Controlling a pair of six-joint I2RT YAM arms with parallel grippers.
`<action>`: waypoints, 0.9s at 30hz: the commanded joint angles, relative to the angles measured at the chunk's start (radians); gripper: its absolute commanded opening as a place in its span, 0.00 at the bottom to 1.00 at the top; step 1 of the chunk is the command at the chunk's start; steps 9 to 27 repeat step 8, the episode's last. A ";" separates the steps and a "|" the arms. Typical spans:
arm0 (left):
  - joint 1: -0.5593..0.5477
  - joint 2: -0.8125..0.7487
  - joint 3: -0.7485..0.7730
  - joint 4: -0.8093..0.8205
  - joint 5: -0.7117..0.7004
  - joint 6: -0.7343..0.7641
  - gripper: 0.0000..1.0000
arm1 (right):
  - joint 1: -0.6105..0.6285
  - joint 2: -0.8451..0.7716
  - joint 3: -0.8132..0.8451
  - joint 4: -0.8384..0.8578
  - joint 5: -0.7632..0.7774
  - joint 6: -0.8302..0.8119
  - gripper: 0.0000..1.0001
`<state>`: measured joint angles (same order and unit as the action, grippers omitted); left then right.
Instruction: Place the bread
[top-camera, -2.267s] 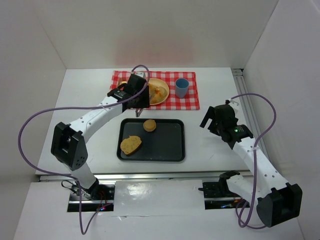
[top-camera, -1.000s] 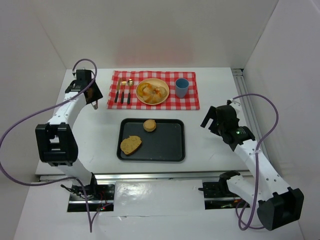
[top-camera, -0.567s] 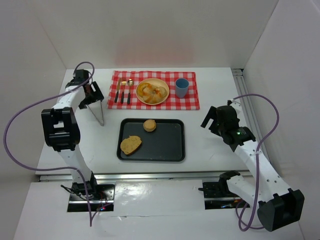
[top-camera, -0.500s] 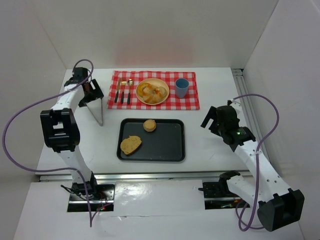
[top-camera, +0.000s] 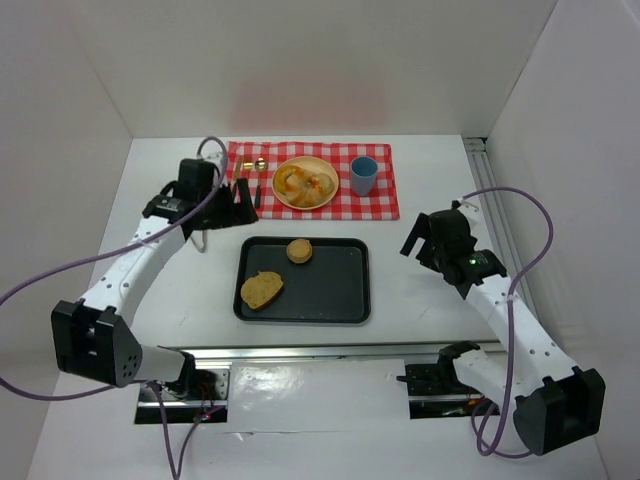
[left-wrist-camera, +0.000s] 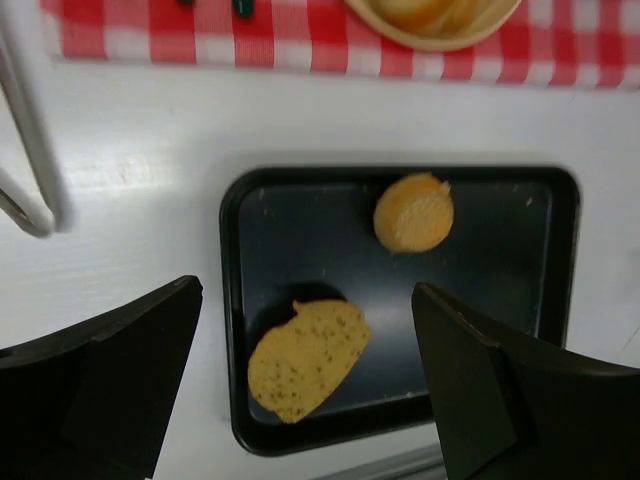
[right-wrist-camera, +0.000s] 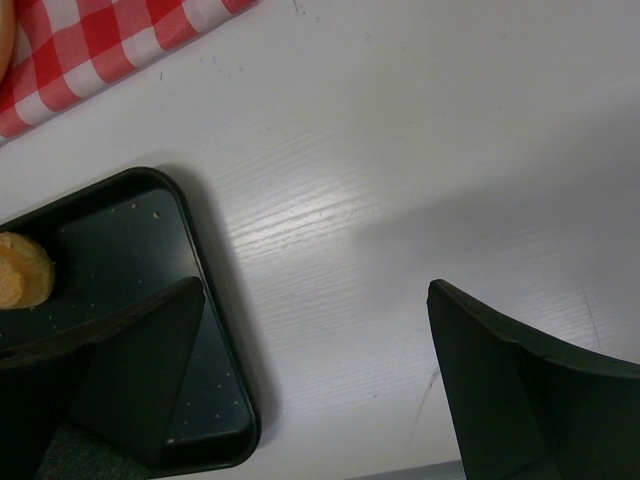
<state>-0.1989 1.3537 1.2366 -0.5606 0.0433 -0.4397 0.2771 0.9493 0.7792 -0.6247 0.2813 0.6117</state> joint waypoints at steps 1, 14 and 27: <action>-0.005 0.019 -0.080 0.035 0.055 0.030 1.00 | 0.005 -0.001 0.040 -0.003 0.025 -0.003 1.00; -0.063 0.041 -0.066 0.045 0.027 0.021 0.99 | 0.005 -0.021 0.012 -0.003 0.025 0.006 1.00; -0.063 0.041 -0.066 0.045 0.027 0.021 0.99 | 0.005 -0.021 0.012 -0.003 0.025 0.006 1.00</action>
